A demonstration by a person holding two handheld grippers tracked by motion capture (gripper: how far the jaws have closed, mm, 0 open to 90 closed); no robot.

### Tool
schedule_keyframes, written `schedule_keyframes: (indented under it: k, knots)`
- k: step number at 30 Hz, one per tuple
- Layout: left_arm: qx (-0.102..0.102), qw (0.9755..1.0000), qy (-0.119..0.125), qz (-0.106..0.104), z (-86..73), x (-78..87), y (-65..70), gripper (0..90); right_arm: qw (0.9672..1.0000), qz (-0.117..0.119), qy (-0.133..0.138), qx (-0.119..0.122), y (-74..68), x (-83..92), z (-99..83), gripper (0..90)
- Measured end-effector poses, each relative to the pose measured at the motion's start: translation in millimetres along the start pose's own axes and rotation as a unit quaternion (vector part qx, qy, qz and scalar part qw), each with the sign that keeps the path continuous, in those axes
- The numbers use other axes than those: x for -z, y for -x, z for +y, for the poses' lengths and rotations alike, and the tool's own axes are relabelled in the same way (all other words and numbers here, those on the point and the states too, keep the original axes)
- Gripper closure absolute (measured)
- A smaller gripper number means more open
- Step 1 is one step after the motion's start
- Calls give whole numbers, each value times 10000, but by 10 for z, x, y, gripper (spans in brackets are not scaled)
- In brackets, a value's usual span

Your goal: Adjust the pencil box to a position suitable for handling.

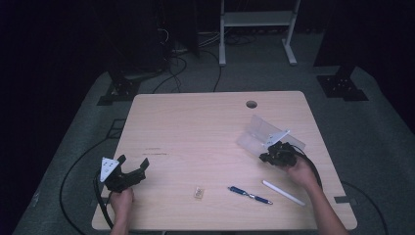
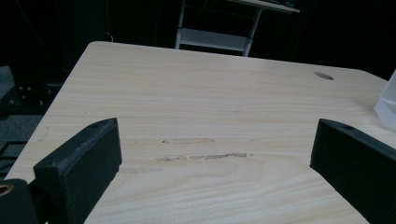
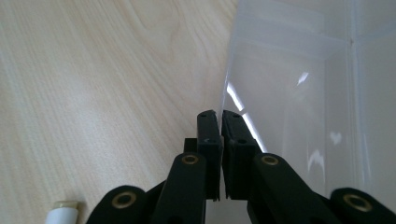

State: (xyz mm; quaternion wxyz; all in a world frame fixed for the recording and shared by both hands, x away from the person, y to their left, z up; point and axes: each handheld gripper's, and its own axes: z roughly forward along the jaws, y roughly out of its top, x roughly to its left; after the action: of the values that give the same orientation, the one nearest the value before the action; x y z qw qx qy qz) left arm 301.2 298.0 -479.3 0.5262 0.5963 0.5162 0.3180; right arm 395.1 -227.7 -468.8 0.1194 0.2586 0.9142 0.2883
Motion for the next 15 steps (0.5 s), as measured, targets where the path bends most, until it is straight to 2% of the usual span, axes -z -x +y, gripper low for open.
schedule_keyframes:
  k: [5,10,15]
  knots:
    - [30,10000,-4,3,-1,1,-1,11,9999,24,101,116,-40,100,72,865]
    - [36,10000,6,-14,1,4,0,11,9983,67,231,538,-136,218,241,866]
    - [54,10000,-3,-24,-1,1,-2,11,9961,166,356,788,-235,237,379,864]
